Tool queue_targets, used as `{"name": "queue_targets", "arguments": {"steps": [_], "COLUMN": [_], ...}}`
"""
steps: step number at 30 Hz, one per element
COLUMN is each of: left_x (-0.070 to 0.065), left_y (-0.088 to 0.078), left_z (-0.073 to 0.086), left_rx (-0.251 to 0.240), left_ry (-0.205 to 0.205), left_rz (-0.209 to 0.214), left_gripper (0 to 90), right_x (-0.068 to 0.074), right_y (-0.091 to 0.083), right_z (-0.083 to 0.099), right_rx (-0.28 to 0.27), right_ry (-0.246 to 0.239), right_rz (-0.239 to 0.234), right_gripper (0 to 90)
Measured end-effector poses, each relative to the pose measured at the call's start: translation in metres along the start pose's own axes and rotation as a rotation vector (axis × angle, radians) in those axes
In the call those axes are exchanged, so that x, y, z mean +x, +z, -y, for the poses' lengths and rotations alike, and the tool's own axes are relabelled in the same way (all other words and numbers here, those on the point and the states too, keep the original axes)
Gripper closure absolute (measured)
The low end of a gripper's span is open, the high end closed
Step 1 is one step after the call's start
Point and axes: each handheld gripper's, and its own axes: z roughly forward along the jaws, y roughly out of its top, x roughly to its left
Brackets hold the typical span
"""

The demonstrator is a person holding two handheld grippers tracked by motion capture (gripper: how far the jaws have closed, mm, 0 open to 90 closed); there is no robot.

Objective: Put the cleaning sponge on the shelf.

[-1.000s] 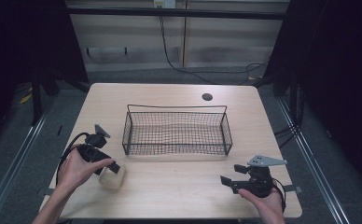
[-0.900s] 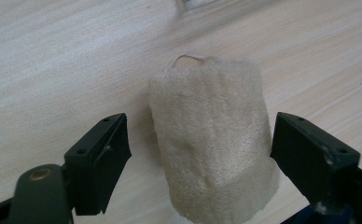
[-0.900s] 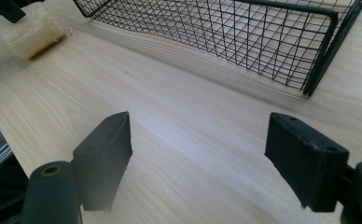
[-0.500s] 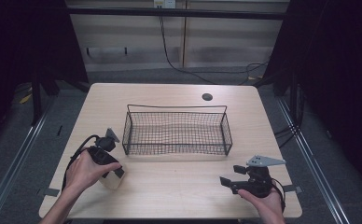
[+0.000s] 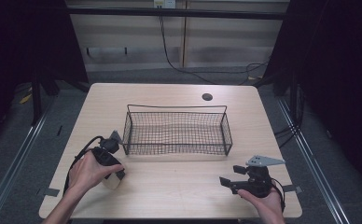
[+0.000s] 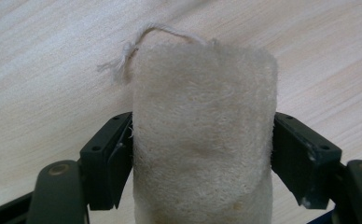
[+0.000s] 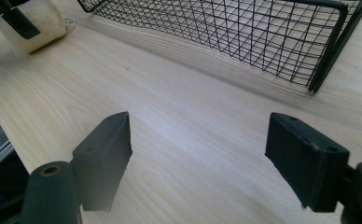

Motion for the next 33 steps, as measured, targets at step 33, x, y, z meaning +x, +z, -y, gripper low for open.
{"name": "queue_targets", "arguments": {"steps": [33], "left_x": [0.002], "left_y": [-0.049], "left_z": [0.018], "left_rx": [-0.084], "left_ry": [0.127], "left_rz": [0.086], "left_gripper": [27.8], "right_x": [0.000], "right_y": [0.000], "right_z": [0.000], "right_rx": [0.003], "right_ry": [0.010], "right_rz": [0.002], "right_gripper": [22.6]}}
